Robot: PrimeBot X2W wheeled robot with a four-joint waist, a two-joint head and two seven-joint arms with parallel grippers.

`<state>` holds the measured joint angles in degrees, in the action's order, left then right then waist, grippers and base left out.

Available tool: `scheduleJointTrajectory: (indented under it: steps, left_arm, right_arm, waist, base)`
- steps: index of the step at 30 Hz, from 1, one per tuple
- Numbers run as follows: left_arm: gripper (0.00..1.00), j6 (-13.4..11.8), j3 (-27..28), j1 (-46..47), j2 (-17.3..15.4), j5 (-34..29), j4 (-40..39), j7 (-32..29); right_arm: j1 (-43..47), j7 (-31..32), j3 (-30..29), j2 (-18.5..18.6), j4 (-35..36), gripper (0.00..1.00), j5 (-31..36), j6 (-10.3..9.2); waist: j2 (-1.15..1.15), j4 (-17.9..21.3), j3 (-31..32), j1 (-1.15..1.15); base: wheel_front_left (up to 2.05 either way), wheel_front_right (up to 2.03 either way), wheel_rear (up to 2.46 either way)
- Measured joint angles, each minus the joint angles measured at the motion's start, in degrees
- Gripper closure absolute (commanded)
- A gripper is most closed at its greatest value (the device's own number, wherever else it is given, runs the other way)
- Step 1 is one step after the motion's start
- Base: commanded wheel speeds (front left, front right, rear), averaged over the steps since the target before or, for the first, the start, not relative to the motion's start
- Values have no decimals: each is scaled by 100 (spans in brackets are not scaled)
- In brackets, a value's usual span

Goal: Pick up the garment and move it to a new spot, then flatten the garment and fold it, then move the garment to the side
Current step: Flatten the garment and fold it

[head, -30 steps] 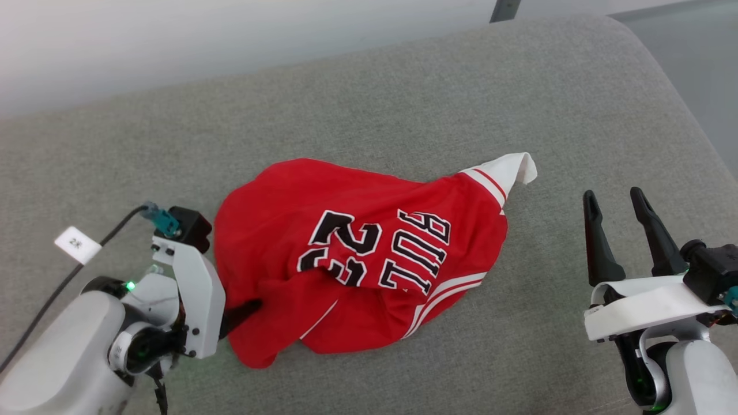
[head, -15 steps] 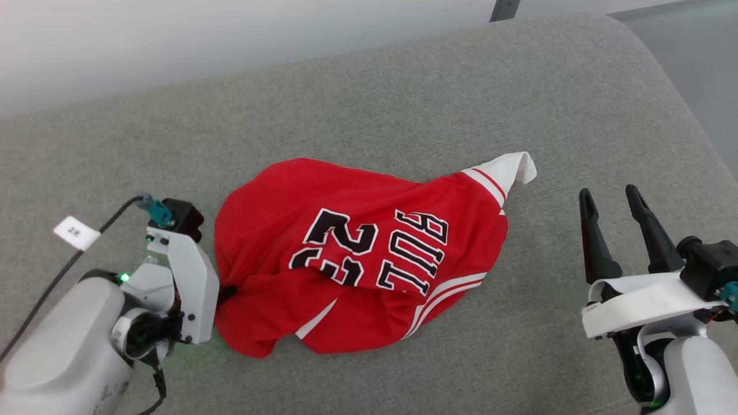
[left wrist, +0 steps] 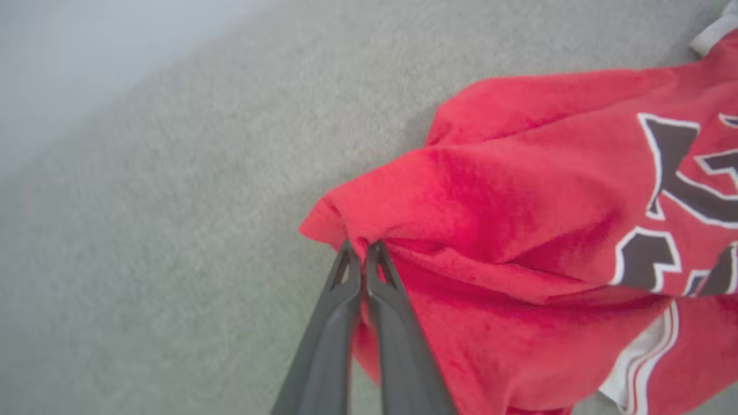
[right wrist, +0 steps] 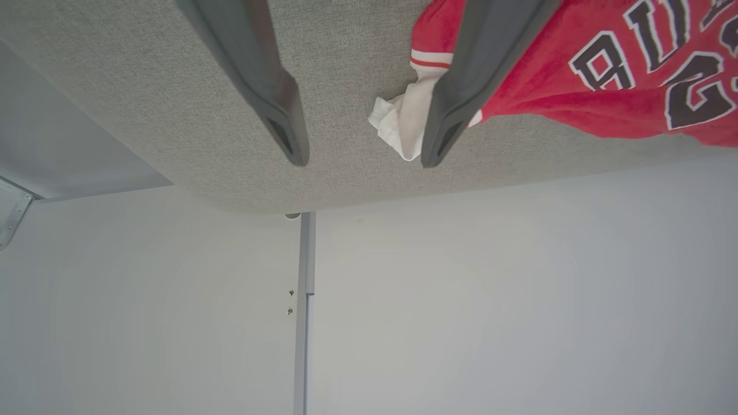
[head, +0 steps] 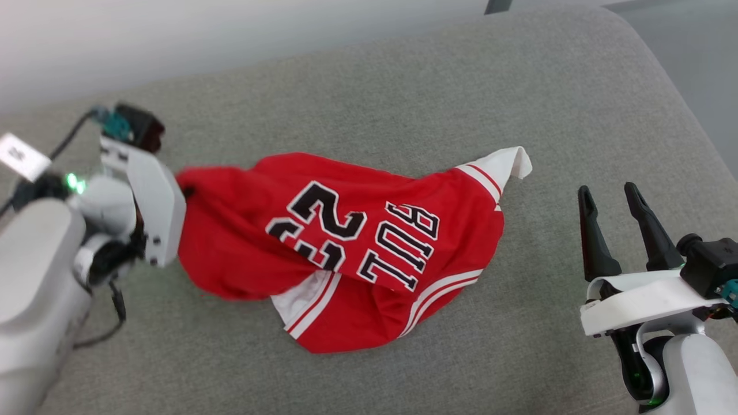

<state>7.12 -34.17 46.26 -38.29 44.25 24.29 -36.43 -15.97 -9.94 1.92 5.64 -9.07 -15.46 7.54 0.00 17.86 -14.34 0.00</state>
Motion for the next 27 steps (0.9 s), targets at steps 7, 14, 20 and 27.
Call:
scheduleJointTrajectory:
  steps: [7,14,20,27]
  left_arm:
    - [100,20,-509,833,4,-672,297,1160]
    - [100,37,-1388,1407,-46,-900,844,2046]
    - [100,37,-2139,1477,-74,-396,1450,2293]
    - [0,37,-2694,1684,-97,459,1704,2075]
  right_arm:
    - [-126,-65,91,-46,-16,0,-10,-1]
    - [-257,-125,247,-121,-135,0,-14,-1]
    - [-386,-193,355,-177,-268,0,-52,-1]
    - [-449,-225,369,-204,-385,0,-68,-1]
  waist:
    - [0,130,-202,0]
    - [0,301,-431,0]
    - [0,448,-591,0]
    - [0,440,-621,0]
  base:
    - [0,0,0]
    - [0,0,0]
    - [0,0,0]
    - [0,0,0]
